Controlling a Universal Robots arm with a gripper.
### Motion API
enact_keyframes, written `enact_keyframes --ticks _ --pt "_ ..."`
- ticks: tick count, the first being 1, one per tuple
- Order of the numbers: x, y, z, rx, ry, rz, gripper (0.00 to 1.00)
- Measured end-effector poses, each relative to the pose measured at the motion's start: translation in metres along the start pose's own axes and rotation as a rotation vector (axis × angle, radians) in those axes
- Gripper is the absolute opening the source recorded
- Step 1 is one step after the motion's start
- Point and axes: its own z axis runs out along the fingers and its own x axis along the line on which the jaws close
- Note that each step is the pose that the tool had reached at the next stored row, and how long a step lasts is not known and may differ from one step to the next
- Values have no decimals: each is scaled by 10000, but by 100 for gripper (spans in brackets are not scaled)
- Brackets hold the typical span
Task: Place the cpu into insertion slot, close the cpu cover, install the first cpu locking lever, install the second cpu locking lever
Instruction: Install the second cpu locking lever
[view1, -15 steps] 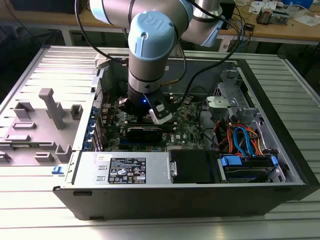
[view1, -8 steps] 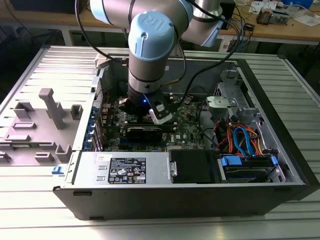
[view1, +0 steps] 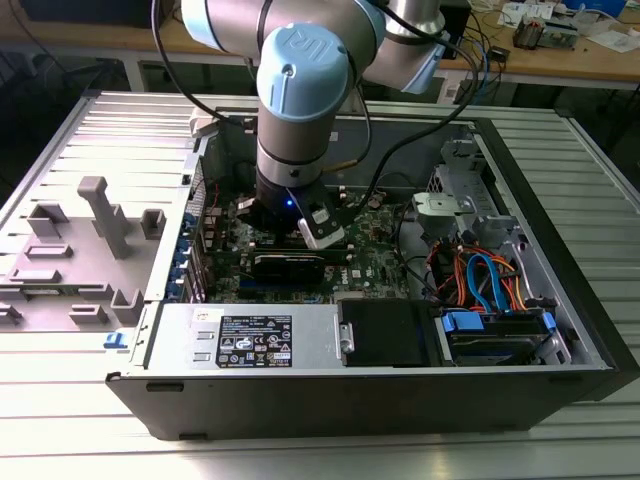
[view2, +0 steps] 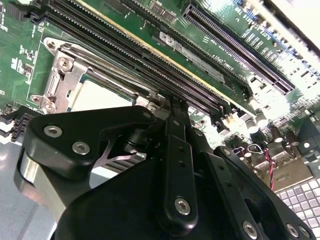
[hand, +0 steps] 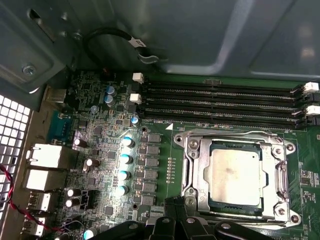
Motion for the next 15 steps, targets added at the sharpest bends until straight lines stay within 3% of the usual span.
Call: enact_keyframes --ticks 2,11,15 --pt "1 4 -4 24 3 2 11" --pt "9 64 -160 169 13 15 11" --pt "10 87 -197 493 21 37 11"
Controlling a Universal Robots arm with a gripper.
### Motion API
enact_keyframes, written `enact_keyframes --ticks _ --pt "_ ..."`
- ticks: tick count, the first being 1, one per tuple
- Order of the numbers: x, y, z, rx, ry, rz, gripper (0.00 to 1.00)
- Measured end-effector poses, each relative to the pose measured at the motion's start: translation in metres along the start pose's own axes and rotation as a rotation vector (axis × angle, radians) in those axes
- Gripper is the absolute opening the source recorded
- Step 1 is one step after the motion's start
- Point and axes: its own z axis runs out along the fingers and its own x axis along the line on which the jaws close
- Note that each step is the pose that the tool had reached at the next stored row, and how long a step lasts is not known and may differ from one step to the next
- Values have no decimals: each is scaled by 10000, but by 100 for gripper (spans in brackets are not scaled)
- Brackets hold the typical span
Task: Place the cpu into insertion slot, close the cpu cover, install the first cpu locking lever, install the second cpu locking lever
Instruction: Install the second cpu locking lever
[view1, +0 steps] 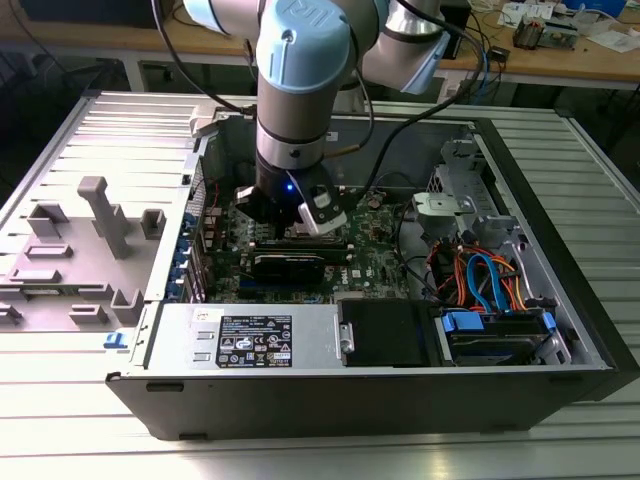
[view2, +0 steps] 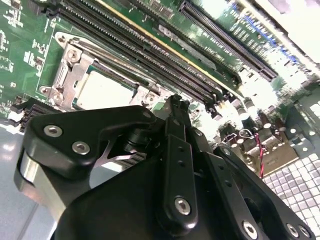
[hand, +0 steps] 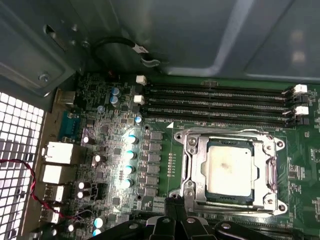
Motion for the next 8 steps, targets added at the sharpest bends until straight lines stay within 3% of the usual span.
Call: enact_keyframes --ticks 8 --pt "-1 5 1 64 5 5 11"
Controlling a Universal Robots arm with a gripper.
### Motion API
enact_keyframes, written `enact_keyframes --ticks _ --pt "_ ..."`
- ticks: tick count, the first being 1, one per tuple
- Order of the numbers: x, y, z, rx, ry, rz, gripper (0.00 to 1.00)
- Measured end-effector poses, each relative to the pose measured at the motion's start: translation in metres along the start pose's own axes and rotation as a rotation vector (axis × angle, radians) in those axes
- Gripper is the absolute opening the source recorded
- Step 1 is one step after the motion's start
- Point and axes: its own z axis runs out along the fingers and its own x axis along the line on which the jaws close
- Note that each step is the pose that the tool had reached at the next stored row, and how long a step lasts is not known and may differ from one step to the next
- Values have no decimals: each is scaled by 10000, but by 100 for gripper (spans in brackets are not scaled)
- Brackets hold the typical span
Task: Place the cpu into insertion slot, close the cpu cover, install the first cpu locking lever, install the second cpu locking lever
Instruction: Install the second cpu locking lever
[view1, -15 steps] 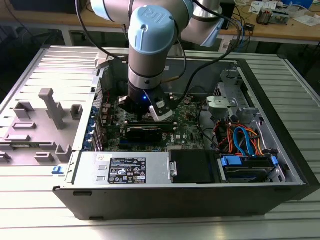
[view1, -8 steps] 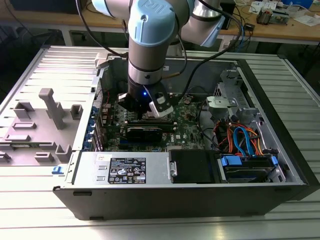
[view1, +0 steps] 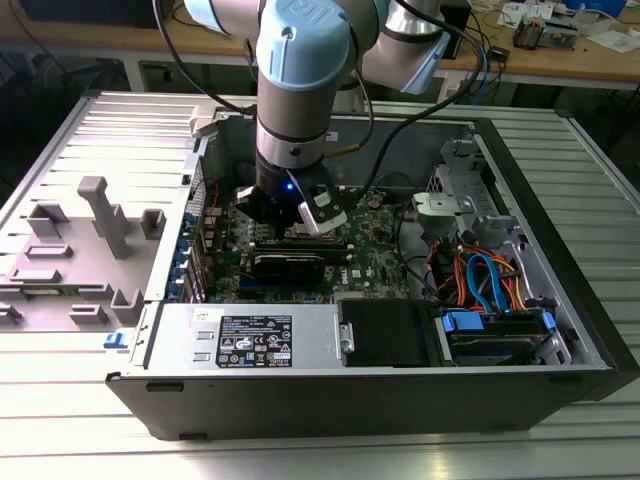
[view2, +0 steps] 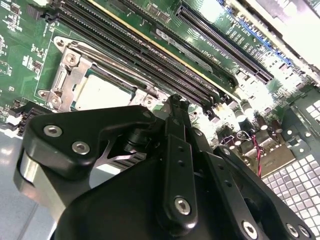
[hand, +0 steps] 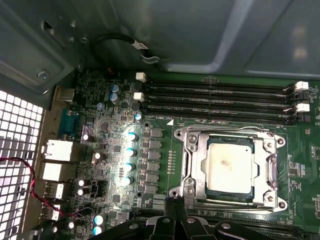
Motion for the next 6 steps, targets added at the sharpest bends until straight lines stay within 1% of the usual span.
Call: enact_keyframes --ticks 6 --pt "0 2 0 32 3 3 11"
